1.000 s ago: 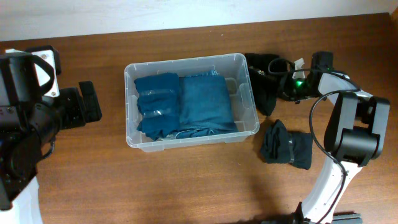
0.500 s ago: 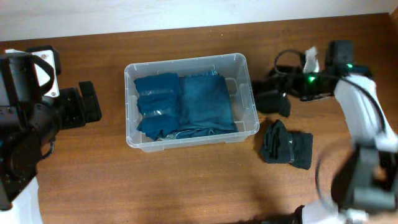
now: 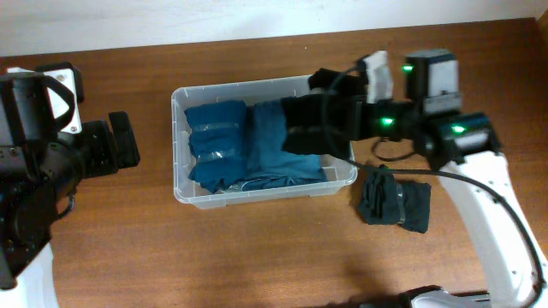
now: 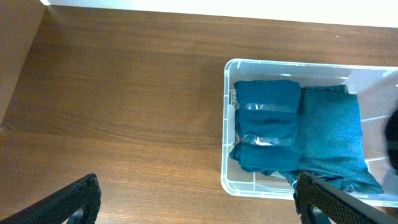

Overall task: Pack container
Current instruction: 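Place the black garments with the right gripper into the box centre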

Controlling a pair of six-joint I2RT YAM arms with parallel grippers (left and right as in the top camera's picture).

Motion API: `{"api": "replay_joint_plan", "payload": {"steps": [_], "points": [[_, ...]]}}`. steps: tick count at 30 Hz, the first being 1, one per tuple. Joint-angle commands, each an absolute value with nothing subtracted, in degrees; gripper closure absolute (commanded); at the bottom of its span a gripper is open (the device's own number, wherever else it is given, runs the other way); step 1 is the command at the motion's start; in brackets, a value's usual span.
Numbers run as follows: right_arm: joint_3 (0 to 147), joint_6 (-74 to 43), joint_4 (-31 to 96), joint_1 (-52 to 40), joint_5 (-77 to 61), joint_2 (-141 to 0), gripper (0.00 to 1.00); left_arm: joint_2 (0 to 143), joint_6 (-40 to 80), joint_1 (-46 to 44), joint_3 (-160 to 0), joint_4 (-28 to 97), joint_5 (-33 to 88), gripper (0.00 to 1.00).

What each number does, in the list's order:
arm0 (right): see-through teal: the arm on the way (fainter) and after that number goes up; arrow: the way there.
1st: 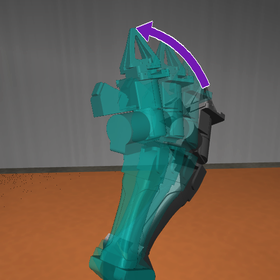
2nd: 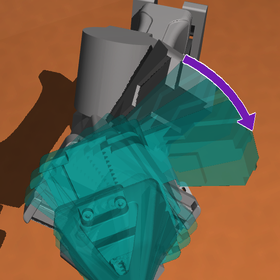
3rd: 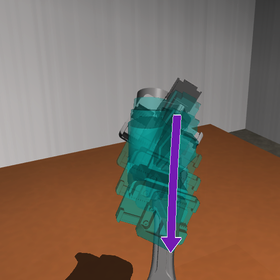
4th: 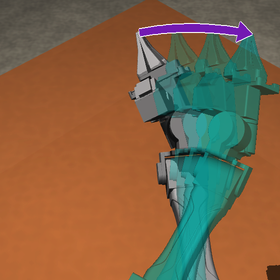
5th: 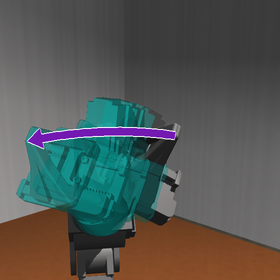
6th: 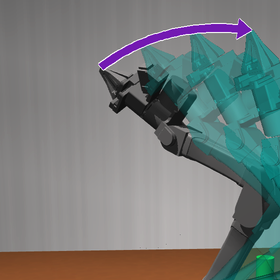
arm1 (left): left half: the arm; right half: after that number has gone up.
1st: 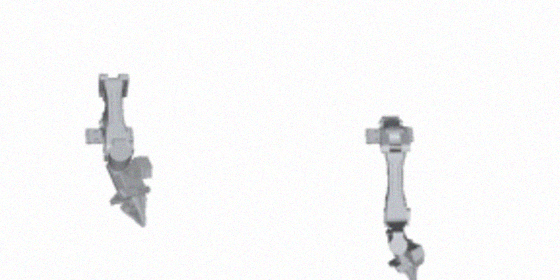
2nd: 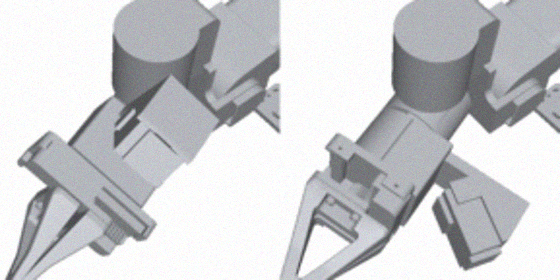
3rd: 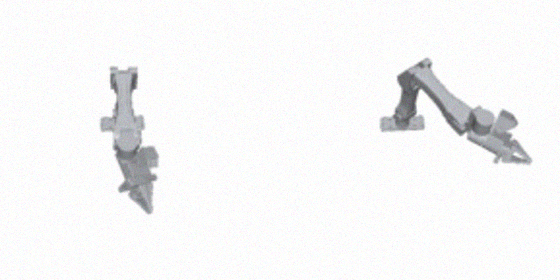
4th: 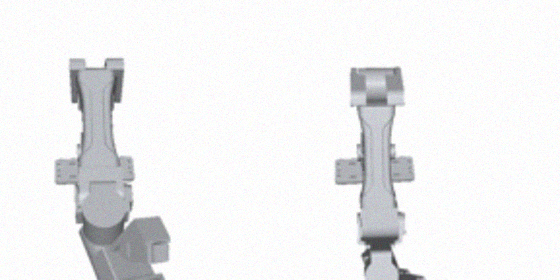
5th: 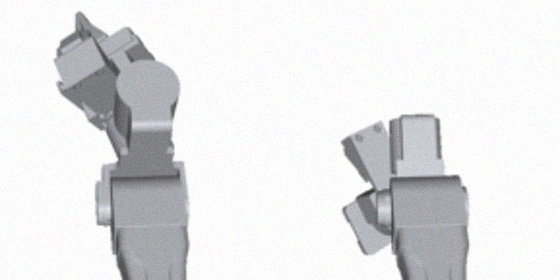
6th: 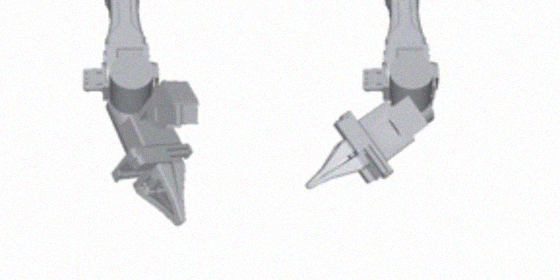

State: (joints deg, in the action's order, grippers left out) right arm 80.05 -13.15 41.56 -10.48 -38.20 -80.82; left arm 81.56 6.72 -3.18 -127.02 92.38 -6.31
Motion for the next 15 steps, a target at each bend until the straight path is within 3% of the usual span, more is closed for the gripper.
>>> {"api": "replay_joint_plan", "payload": {"steps": [1, 5, 12, 15], "points": [[80.34, -11.81, 35.83, -15.49, -39.24, -82.72, 0.96, 81.01, 6.98, -2.83, -127.13, 92.31, -6.92, 0.01], [80.34, -11.77, 30.11, -19.25, -38.94, -86.39, 0.96, 81.06, 6.98, -2.83, -127.13, 92.33, -6.92, 0.01], [80.23, -7.86, 33.36, -21.04, -36.62, -98.21, 0.94, 81.1, 6.98, -2.83, -127.13, 92.33, -6.92, 0.01], [80.23, -6.15, 36.69, -20.84, -33.71, -104.86, 0.73, 81.06, 6.98, -2.83, -127.13, 92.33, -6.92, 0.01]]}}
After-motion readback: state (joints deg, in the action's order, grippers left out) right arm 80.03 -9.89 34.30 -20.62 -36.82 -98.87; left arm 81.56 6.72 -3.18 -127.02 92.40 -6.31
